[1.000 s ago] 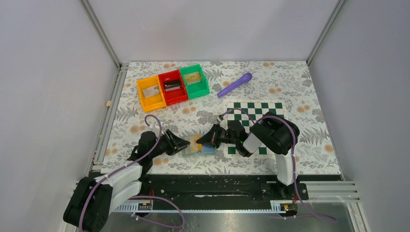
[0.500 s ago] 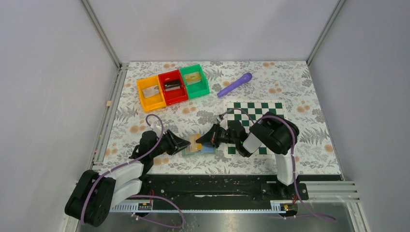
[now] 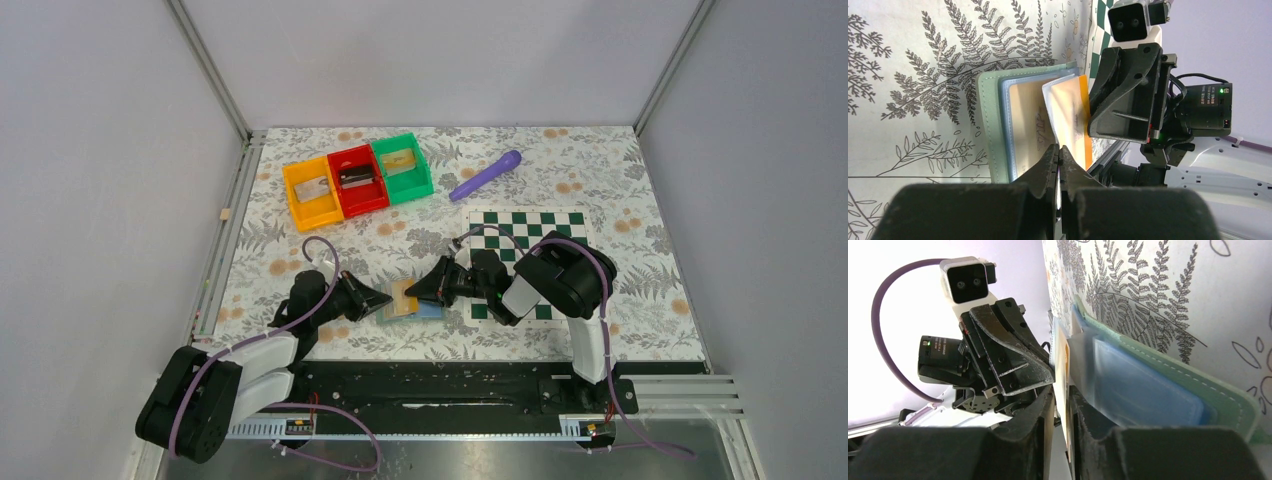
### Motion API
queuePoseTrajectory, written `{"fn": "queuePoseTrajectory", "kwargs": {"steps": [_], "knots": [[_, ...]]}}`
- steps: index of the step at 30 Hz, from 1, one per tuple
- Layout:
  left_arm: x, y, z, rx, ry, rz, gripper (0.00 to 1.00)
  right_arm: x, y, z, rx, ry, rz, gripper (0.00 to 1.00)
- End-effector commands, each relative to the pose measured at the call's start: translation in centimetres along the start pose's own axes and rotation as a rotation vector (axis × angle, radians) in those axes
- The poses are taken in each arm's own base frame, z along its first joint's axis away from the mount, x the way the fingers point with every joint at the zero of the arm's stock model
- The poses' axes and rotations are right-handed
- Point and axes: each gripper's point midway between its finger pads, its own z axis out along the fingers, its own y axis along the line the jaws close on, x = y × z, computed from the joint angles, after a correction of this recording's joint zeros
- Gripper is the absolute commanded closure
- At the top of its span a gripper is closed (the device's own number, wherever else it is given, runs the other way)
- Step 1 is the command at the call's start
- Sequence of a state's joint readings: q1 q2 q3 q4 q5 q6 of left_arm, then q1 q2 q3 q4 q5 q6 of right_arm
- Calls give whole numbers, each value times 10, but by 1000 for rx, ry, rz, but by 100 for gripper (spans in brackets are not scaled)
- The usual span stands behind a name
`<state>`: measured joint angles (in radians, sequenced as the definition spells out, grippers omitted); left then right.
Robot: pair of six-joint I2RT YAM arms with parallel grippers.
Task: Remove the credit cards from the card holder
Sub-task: Remove the credit card from the card holder.
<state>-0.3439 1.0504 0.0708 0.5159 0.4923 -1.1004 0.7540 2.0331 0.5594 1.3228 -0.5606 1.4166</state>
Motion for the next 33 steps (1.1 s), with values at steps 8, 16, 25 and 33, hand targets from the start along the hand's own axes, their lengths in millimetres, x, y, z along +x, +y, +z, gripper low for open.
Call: {"fn": "queuePoseTrajectory", "kwargs": {"steps": [8,16,25,33], "knots": [[-12,3,-1,-46,-62,42,100,-6,1,-10,-33,-34,-23,89],[-20,14,-1,-126,-93,42,100,-7,-3,-13,-22,-37,-22,100],[-28,23,-4,-250,-101,48,96,-14,0,-32,55,-96,-68,100],[-39,-41,-15,-109,-92,135,53,-14,54,-41,-90,-124,-80,100]]}}
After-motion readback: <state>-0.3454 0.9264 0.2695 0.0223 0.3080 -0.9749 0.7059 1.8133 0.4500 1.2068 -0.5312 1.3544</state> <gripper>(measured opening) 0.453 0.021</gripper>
